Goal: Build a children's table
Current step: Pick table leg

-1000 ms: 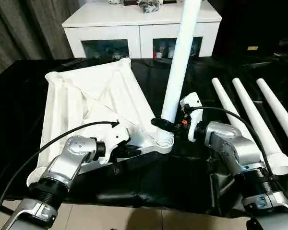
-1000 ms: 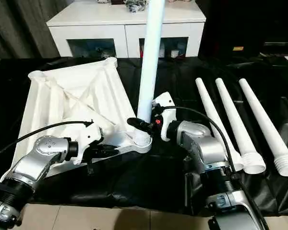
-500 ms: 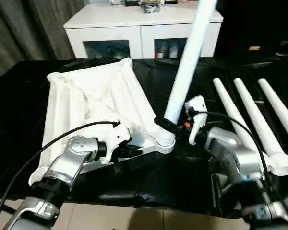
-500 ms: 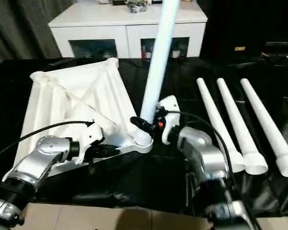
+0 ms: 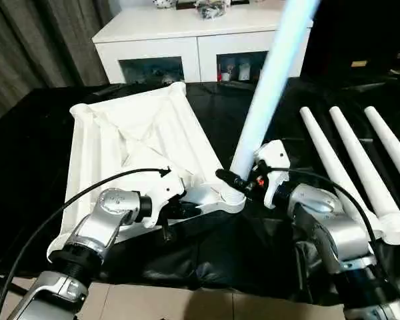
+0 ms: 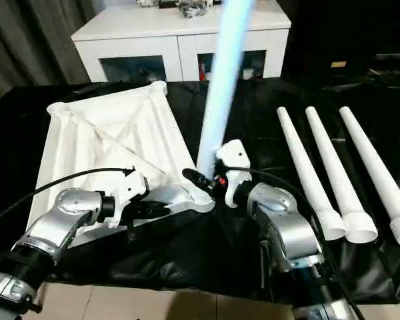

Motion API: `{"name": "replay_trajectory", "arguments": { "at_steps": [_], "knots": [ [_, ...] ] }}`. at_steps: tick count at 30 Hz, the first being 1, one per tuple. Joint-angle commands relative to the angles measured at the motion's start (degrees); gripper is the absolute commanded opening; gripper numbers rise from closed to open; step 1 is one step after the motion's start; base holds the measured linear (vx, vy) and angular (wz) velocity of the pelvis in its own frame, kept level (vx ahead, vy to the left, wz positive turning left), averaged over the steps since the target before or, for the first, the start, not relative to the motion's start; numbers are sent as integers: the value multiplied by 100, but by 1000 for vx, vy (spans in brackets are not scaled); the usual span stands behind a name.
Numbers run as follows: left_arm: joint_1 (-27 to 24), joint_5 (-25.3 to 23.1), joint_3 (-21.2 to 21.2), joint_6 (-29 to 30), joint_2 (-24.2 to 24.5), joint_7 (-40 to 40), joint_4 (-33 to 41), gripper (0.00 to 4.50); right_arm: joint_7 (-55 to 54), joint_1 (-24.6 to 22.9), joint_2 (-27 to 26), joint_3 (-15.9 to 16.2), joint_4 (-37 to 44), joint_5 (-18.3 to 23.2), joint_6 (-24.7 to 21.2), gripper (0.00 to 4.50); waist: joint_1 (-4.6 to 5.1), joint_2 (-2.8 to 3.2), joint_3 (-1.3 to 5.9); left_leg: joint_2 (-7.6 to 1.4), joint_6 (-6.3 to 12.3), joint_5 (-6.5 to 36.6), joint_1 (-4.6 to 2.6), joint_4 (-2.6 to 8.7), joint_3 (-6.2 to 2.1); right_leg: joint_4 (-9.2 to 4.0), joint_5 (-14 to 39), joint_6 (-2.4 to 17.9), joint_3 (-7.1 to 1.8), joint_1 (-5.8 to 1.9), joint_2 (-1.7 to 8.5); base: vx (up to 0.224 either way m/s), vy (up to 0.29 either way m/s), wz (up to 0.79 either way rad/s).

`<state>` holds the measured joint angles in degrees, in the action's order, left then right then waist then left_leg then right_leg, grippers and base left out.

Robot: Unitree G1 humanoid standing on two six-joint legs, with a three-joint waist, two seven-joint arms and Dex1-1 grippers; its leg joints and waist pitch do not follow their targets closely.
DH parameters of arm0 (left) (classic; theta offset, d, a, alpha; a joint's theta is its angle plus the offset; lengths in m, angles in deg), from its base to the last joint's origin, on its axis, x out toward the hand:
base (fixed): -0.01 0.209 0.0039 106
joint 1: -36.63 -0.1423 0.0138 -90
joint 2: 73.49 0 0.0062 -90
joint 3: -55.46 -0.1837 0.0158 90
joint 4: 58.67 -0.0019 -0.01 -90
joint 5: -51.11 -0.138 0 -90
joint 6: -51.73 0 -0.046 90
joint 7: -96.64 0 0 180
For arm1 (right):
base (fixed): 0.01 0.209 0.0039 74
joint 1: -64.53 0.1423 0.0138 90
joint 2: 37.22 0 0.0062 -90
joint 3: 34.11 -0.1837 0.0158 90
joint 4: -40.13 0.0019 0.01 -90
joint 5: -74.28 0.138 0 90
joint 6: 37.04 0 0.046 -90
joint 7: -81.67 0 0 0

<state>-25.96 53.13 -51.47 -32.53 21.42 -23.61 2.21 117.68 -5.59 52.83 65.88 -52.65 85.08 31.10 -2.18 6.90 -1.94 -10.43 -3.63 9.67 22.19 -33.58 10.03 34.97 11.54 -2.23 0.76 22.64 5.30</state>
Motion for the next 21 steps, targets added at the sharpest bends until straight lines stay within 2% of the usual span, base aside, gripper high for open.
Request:
{"name": "replay_trajectory", "arguments": {
  "at_steps": [1, 2, 3, 4, 5, 6, 7, 8, 10, 13, 17, 19, 21],
  "knots": [
    [42, -146, 31, 18, 59, -214, -96, 0, 43, -112, 33, 251, -181, -117, -348, 185, 17, -154, 270, -160, -68, 2195, -101, 494, -65, -522, 1839, 1029, -99, -119, 178, 0, 0, 0],
    [42, -146, 31, 18, 59, -214, -96, 0, 43, -112, 33, 251, -181, -117, -348, 185, 9, -116, 268, -162, -78, 2209, -110, 496, -68, -526, 1920, 1009, -103, -110, 188, 0, 0, 0],
    [20, -145, 37, 22, 66, -213, -73, 0, 56, -74, 20, 256, -204, -97, -394, 185, 14, -143, 267, -166, -80, 2208, -108, 498, -68, -531, 1918, 1002, -104, -108, 186, 0, 0, 0],
    [-26, -137, 48, 31, 83, -212, -22, 0, 113, 10, 4, 273, -275, -63, -459, 185, 14, -133, 266, -164, -89, 2212, -107, 500, -73, -525, 1914, 999, -104, -109, 184, 0, 0, 0],
    [-102, -124, 64, 40, 119, -204, 58, 0, 242, 173, -24, 307, -437, 6, -586, 185, 16, -178, 266, -162, -81, 2201, -88, 505, -84, -503, 1908, 1009, -101, -127, 190, 0, 0, 0],
    [-155, -118, 73, 49, 144, -201, 114, 0, 339, 279, -29, 339, -560, 36, -651, 185, 13, -192, 276, -163, -71, 2165, -86, 505, -87, -496, 1953, 1011, -100, -123, 198, 0, 0, 0],
    [-163, -117, 74, 50, 147, -200, 123, 0, 354, 295, -29, 344, -580, 39, -659, 185, 22, -250, 266, -169, -59, 2190, -96, 505, -72, -523, 1987, 1014, -102, -105, 192, 0, 0, 0],
    [-189, -115, 77, 54, 159, -199, 151, 0, 395, 332, -27, 359, -625, 40, -688, 185, 22, -214, 258, -174, -104, 2218, -104, 510, -75, -526, 2005, 1005, -109, -94, 196, 0, 0, 0],
    [-244, -100, 92, 74, 194, -186, 215, 0, 570, 459, -15, 410, -852, 42, -744, 185, 23, -294, 265, -181, -121, 2226, -103, 517, -70, -527, 1891, 997, -111, -100, 187, 0, 0, 0],
    [-298, -83, 110, 96, 229, -177, 270, 0, 780, 619, -12, 460, -1207, 22, -759, 185, 32, -304, 272, -173, -119, 2207, -92, 518, -71, -503, 1773, 1033, -105, -113, 189, 0, 0, 0],
    [-360, -75, 130, 144, 261, -203, 360, 0, 902, 773, -15, 503, -1641, -57, -674, 185, 44, -350, 267, -170, -136, 2298, -105, 516, -67, -522, 1968, 1033, -107, -106, 197, 0, 0, 0],
    [-354, -82, 144, 152, 256, -208, 351, 0, 940, 747, 2, 523, -1692, -76, -656, 185, 42, -337, 253, -173, -174, 2426, -124, 526, -73, -554, 2212, 961, -110, -83, 197, 0, 0, 0],
    [-342, -83, 150, 160, 256, -212, 338, 0, 951, 722, 5, 539, -1736, -110, -632, 185, 45, -323, 262, -173, -200, 2448, -131, 529, -79, -550, 2169, 949, -113, -84, 188, 0, 0, 0]
  ]
}}
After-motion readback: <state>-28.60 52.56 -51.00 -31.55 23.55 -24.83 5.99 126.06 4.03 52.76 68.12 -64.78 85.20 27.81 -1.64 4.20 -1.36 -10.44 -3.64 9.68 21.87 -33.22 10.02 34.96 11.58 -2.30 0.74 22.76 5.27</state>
